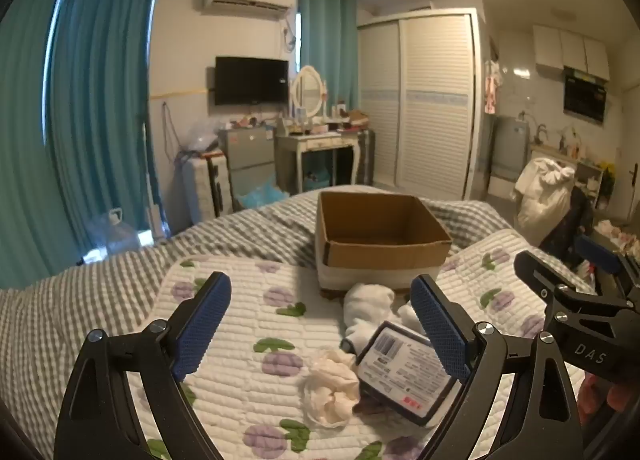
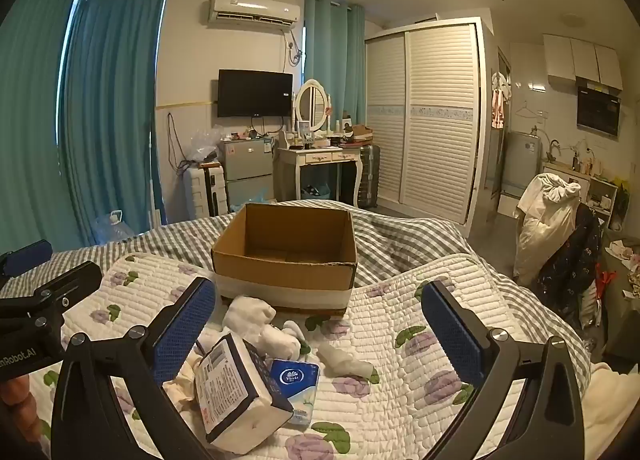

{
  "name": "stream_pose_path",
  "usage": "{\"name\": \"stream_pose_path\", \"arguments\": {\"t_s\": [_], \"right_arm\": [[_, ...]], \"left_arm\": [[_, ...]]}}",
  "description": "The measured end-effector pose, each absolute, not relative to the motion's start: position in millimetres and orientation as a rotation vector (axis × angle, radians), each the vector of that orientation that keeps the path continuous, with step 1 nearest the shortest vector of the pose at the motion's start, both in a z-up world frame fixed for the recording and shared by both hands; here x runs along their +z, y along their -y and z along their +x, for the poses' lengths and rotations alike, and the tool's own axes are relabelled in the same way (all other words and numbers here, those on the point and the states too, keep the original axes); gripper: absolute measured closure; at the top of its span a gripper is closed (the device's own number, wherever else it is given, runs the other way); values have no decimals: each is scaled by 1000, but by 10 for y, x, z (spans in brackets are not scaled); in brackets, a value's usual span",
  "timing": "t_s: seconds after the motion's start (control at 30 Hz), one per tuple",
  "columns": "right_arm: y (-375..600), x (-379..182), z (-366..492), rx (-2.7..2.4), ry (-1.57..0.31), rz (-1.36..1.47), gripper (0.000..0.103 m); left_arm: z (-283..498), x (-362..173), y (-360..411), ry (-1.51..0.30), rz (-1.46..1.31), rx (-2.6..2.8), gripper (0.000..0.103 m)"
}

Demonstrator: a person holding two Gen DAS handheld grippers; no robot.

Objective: Organize soft objects

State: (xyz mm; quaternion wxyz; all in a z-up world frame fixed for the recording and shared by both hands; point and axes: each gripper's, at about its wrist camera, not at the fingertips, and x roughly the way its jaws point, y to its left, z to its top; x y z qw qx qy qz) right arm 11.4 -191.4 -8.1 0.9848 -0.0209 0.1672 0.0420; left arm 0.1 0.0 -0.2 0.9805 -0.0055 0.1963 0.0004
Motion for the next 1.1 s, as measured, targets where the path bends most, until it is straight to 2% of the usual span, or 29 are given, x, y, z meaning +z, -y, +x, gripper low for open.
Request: {"name": "stream_pose_path", "arguments": {"t_s": [1.1], "right_arm": [[1884, -107, 128, 84, -346, -51, 0]], "left_arm": [[24, -25, -45, -414, -28, 3, 10]]}}
